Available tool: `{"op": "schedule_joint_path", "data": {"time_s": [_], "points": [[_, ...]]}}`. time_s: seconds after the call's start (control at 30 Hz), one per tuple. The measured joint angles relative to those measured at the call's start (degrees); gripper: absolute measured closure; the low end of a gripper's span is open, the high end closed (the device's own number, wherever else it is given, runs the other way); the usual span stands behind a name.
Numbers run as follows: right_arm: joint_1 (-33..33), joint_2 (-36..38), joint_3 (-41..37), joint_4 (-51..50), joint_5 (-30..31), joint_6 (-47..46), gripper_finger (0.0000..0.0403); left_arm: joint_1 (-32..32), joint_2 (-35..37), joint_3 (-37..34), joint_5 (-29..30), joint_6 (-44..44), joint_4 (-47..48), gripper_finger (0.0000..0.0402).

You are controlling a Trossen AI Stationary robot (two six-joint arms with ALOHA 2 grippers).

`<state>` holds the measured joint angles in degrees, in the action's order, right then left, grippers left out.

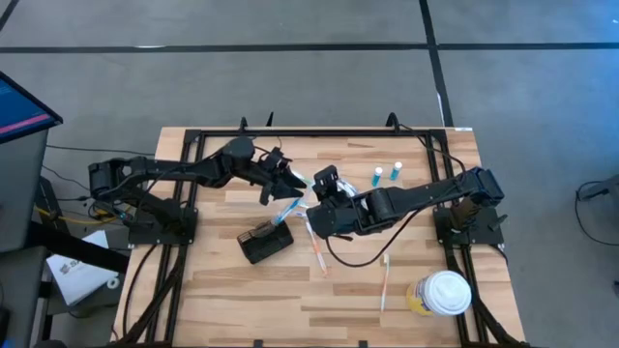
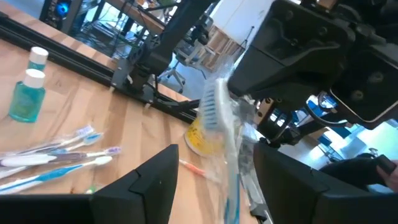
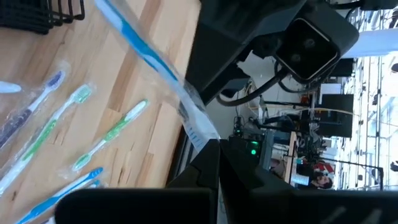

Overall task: Pick & Place toothbrushing station
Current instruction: Put the top blue toothbrush into the top left section of the mesh organizer

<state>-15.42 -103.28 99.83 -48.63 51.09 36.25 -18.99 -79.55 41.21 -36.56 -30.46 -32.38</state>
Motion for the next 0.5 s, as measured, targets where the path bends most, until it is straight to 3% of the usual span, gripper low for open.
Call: {"op": "schedule_joint_path", "data": {"time_s": [0.27,0.5], "points": [[0.0,0.0,0.0,1.06,-0.02,0.2,0.0403,0.75,0.0,0.0,-0.09,0.1,-0.26,0.0211],[0.02,0.0,0.0,1.14,-0.03,0.22,0.0403,0.75,-2.15,0.02,-0.17,0.2,-0.87,0.0256]]}}
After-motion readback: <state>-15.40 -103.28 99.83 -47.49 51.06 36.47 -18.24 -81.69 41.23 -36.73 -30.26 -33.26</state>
